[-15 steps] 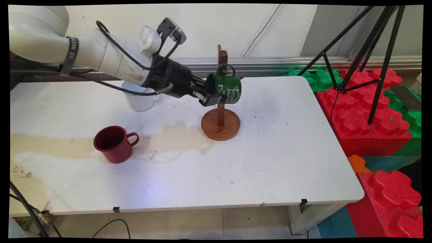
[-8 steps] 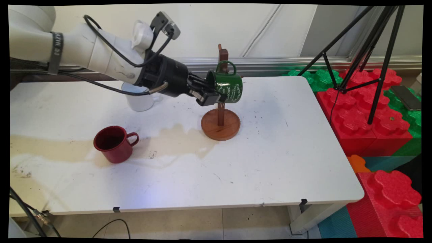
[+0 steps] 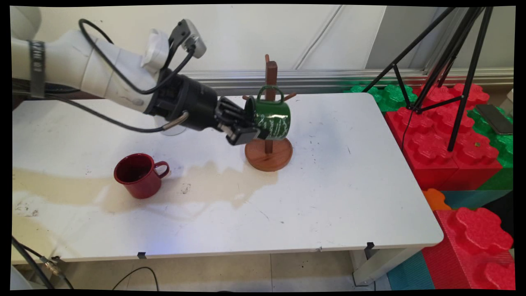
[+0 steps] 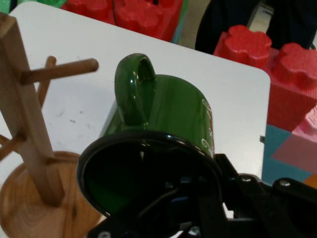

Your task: Place the picked object on the table

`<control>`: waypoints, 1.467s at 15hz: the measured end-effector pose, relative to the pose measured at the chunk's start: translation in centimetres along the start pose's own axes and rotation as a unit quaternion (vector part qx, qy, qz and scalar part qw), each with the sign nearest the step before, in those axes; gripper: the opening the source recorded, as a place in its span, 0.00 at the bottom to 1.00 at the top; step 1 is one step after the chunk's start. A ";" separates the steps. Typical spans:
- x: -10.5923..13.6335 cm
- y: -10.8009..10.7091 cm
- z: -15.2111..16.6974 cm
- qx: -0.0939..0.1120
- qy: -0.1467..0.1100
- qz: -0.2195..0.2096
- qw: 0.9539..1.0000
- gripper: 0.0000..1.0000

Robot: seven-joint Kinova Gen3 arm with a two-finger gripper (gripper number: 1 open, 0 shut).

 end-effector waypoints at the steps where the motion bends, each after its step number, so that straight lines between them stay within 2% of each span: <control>1: -0.2 0.4 -0.4 -0.001 -0.007 0.002 1.000 0.00; 4: -0.7 1.2 -1.5 -0.003 -0.025 0.014 1.000 0.00; 7: -1.2 1.3 -2.8 0.005 -0.052 0.033 0.998 0.00; 13: -1.4 -0.3 -4.0 0.025 -0.102 0.066 0.992 0.00; 19: -1.6 -3.3 -3.6 0.054 -0.176 0.109 0.977 0.00; 22: -1.8 -4.9 -2.8 0.071 -0.218 0.134 0.964 0.00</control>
